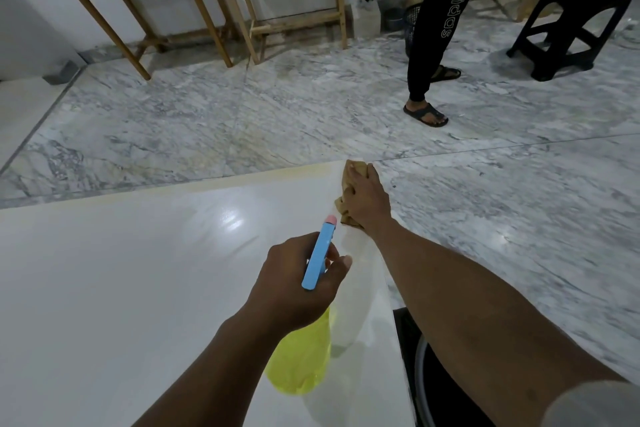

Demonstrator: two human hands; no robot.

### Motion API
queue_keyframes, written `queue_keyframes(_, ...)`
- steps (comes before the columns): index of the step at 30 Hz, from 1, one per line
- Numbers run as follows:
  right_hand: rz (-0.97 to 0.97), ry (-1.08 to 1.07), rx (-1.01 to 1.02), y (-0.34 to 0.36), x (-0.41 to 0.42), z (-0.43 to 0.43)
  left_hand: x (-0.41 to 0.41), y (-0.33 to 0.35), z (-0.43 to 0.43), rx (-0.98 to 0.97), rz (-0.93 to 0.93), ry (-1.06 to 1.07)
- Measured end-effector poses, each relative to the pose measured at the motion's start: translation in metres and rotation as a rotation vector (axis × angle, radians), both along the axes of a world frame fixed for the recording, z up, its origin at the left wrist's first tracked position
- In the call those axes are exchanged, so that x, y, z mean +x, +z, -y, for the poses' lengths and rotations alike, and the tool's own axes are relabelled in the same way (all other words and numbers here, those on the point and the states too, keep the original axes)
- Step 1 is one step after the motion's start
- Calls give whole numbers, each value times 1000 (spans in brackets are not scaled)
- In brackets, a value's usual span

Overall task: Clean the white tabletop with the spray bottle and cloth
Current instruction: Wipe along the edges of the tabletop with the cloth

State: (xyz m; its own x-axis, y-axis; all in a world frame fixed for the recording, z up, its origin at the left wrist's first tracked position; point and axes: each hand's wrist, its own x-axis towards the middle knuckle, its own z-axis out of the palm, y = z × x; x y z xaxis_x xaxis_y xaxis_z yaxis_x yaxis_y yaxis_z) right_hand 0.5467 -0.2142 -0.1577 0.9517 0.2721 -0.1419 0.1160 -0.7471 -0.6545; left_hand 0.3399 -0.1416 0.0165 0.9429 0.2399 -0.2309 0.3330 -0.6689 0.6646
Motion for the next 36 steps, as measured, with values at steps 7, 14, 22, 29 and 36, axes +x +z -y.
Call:
queue_keyframes(7, 37, -18, -15, -2, -67, 26, -38, 6, 19, 17, -17, -7)
queue_keyframes(14, 0, -15, -25, -2, -168, 66, -106, 14, 46, -7, 25, -28)
queue_keyframes(22, -14, -15, -30, 4, -320, 126, -243, 29, 75, -6, 76, -34)
queue_keyframes(29, -30, -87, 47, 1, -451, 178, -370, 27, 86, -42, 55, 0)
queue_keyframes(36, -52, -105, 109, -8, -549, 219, -456, 17, 83, 41, 29, 13)
